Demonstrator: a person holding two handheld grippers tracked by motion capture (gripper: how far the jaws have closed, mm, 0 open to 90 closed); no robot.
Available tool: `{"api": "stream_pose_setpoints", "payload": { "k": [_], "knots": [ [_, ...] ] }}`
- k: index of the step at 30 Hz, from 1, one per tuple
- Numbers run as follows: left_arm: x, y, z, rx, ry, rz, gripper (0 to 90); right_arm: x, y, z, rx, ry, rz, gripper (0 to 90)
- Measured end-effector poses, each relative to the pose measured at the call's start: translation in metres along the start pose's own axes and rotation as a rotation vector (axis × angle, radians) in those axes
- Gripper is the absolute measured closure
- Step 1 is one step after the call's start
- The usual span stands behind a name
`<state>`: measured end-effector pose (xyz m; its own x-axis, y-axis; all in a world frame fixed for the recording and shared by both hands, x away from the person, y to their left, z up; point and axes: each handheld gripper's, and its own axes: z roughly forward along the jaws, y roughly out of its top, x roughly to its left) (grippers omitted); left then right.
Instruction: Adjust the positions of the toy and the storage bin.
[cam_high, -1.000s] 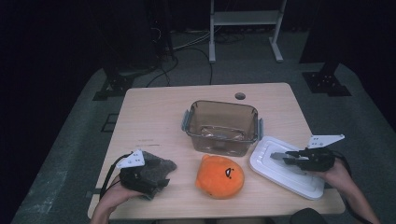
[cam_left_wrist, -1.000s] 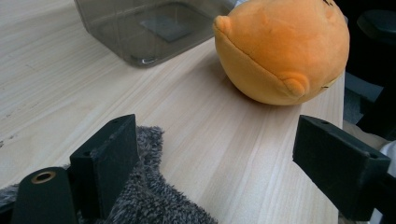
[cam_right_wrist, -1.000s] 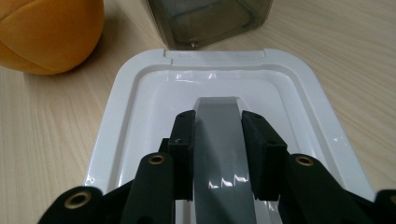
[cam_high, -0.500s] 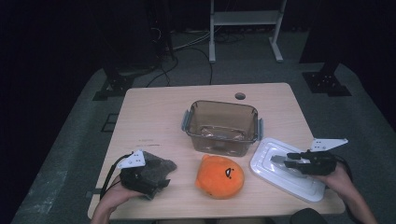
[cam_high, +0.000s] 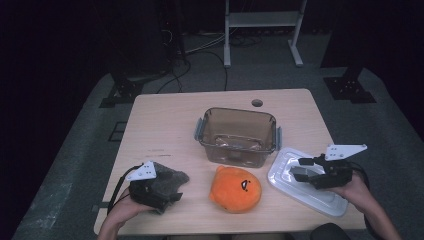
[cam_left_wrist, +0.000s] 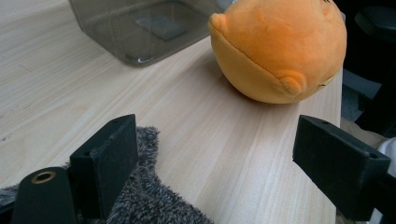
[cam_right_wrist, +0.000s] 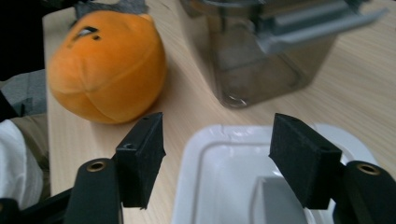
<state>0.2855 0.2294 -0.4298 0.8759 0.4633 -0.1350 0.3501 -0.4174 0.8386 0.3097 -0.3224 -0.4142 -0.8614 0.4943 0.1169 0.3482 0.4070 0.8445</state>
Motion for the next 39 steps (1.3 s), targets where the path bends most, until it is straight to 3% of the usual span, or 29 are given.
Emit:
{"api": "stream_pose_setpoints", "payload": {
  "k": [10,20,28,39],
  "knots": [
    [0.001,-0.001,-0.001,-0.001,0.003,0.002,13.6,0.031,0.025,0.018,-0.04,0.102,-0.07,29.4],
    [0.001,-0.002,-0.002,-0.003,0.003,-0.002,13.6,0.049,0.047,0.049,-0.048,0.183,-0.115,28.1],
    [0.0,-0.001,-0.001,-0.002,-0.003,0.0,13.1,0.063,0.063,0.075,-0.027,0.23,-0.17,28.1],
    [0.001,-0.002,-0.003,-0.006,0.001,-0.003,12.1,0.076,0.079,0.112,0.021,0.291,-0.207,27.6]
  ]
}}
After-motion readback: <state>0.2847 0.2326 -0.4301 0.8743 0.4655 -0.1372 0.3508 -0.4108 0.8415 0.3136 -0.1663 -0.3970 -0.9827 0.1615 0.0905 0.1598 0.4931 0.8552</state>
